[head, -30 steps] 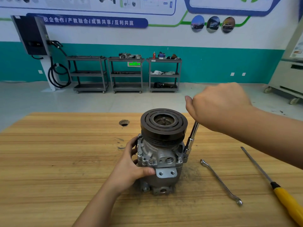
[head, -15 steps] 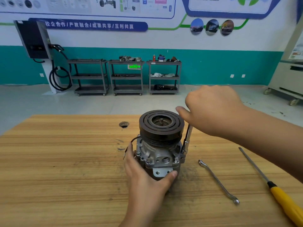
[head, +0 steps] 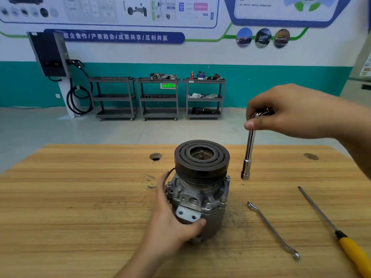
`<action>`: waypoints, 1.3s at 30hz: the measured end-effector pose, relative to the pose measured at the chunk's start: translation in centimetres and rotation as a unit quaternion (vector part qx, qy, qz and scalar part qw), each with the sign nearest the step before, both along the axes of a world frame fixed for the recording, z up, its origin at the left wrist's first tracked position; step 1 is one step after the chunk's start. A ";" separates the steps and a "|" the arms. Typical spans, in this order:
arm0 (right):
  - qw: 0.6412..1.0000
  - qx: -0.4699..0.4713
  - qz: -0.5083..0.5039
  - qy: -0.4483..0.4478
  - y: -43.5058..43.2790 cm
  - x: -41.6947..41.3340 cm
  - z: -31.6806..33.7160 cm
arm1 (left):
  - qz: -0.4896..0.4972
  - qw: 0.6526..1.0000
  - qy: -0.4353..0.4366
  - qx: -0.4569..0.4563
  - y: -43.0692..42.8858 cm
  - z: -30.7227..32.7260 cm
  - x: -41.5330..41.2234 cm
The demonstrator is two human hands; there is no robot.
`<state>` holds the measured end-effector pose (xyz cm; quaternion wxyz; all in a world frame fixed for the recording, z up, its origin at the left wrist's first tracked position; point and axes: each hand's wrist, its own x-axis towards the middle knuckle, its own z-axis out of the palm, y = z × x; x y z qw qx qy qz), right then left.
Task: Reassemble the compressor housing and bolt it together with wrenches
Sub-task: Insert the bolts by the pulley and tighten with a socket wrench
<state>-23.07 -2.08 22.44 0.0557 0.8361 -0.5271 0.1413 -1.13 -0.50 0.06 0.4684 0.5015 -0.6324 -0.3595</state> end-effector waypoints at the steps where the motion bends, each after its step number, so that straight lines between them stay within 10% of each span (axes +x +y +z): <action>1: 1.000 -0.004 0.000 -0.004 -0.2 -0.3 0.0 | -0.027 1.000 0.002 0.013 -0.5 0.1 1.0; 19: 0.989 0.068 0.120 -0.042 -1.9 1.3 -2.9 | -0.064 0.972 0.203 0.103 -2.9 -2.5 5.3; 39: 0.985 0.113 0.126 -0.019 -2.2 2.1 -2.0 | 0.034 0.999 0.029 -0.029 -0.6 -1.5 2.4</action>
